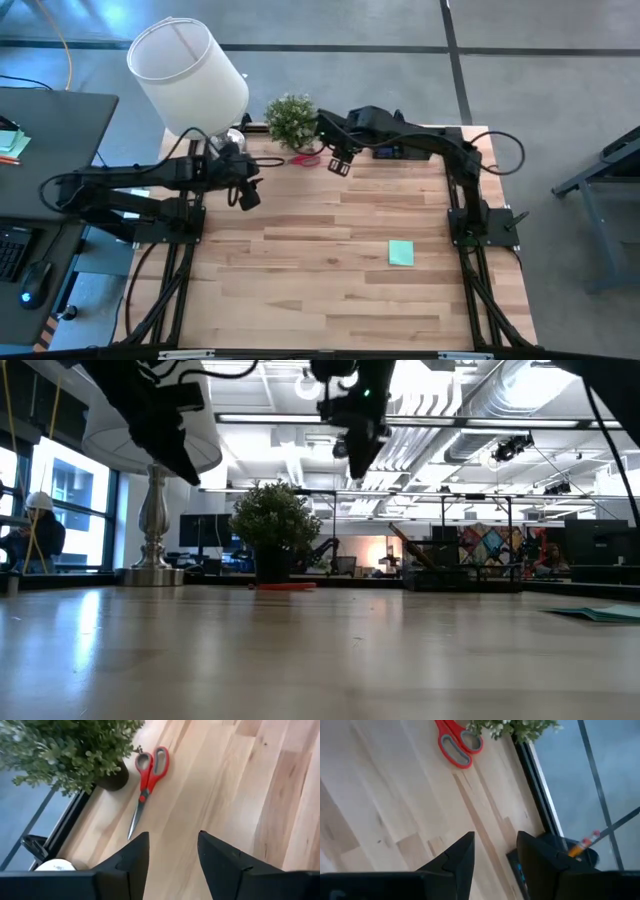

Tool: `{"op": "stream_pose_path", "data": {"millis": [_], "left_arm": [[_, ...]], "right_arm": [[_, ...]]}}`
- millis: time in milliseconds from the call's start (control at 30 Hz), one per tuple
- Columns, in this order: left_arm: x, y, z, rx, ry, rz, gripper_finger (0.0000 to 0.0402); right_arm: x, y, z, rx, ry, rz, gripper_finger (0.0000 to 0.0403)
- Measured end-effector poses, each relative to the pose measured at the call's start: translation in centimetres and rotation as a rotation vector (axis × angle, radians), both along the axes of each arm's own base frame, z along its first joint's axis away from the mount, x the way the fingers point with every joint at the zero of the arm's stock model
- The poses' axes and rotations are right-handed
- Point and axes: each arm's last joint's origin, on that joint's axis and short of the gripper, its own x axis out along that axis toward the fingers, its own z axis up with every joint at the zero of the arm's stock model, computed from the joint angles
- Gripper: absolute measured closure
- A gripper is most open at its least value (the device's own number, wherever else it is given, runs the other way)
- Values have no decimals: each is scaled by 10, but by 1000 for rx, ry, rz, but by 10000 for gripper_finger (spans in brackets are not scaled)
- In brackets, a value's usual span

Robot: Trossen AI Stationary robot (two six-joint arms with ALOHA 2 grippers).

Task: Pick and place office supplies into organizer
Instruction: Put the red scissor in the black desk organizer

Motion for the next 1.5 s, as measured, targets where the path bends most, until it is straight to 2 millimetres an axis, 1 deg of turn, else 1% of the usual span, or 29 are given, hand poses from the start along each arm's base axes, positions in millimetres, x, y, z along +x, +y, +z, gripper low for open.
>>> {"op": "stream_pose_path", "data": {"millis": [167,333,467,633,700,800,867,967,1067,1200,1267,1367,1433,1500], "left_arm": [[9,3,-10,-15,51,1,263],[19,6,-20,-14,98,-12,270],[27,9,-24,13,110,-37,269],[28,10,-25,18,123,-41,269],[28,10,-25,23,125,-37,268],[28,10,-25,25,128,-39,268],[28,10,-25,29,132,-46,268],[28,10,-25,32,132,-48,268],[29,10,-25,47,136,-77,268],[33,12,-22,39,89,-139,268],[33,18,-20,40,57,-123,268],[32,35,-21,10,16,-106,268],[31,47,-24,-40,-19,-120,268],[30,59,-32,-90,-10,-130,268]], "right_arm": [[-18,9,28,-10,-53,31,263],[-32,18,48,18,-103,74,263],[-38,24,57,58,-140,120,263],[-41,34,65,49,-174,157,263],[-41,37,67,40,-232,194,263],[-49,40,57,83,-327,276,263],[-63,41,43,105,-380,300,263],[-95,41,23,89,-487,310,263],[-130,42,4,69,-638,347,263],[-169,51,-24,83,-844,369,263],[-183,57,-41,95,-897,363,263],[-201,66,-65,118,-931,362,263],[-210,70,-76,122,-950,365,263],[-216,74,-83,119,-960,374,263]]}}
